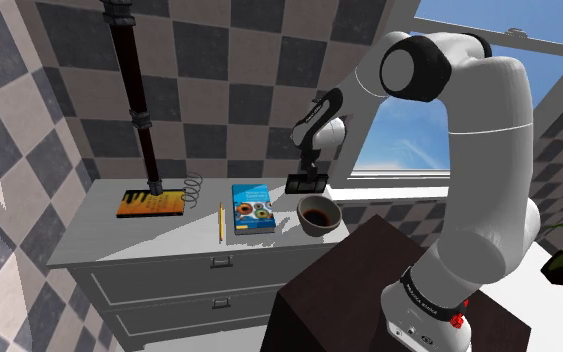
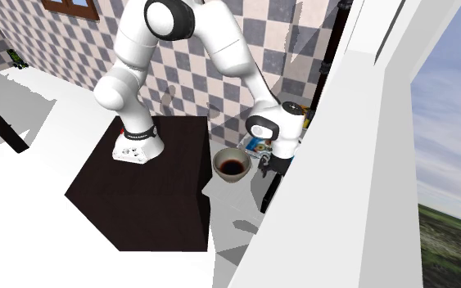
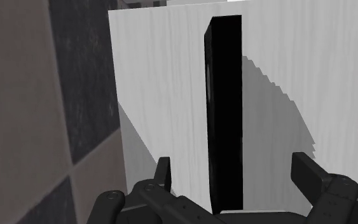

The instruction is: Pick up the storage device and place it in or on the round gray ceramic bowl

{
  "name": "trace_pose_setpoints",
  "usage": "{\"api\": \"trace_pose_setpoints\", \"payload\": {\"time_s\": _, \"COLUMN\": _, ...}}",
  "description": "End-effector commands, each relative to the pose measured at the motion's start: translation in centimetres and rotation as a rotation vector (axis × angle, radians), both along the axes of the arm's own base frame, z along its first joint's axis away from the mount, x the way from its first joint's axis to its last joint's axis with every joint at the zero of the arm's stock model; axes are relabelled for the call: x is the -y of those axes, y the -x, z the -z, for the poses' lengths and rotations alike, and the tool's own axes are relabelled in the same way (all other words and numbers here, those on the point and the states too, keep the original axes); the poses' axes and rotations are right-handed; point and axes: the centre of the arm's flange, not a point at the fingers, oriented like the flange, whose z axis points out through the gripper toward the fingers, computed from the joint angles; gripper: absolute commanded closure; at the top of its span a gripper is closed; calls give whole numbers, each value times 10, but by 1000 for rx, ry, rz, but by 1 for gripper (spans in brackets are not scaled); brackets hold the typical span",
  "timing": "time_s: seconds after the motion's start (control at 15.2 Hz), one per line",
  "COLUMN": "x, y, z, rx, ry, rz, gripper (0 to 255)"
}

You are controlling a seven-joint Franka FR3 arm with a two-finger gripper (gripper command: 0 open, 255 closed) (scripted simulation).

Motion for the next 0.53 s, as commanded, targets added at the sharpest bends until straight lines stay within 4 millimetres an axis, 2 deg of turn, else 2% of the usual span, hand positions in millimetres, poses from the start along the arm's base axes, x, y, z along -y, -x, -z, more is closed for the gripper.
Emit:
{"api": "trace_pose_setpoints", "payload": {"time_s": 0.0, "x": -1, "y": -1, "z": 10, "rx": 1, "ry": 0, "rz": -2, "gripper": 0}}
{"api": "trace_pose_setpoints", "payload": {"time_s": 0.2, "x": 0, "y": 0, "z": 24, "rx": 1, "ry": 0, "rz": -2, "gripper": 0}}
{"api": "trace_pose_setpoints", "payload": {"time_s": 0.46, "x": 0, "y": 0, "z": 24, "rx": 1, "ry": 0, "rz": -2, "gripper": 0}}
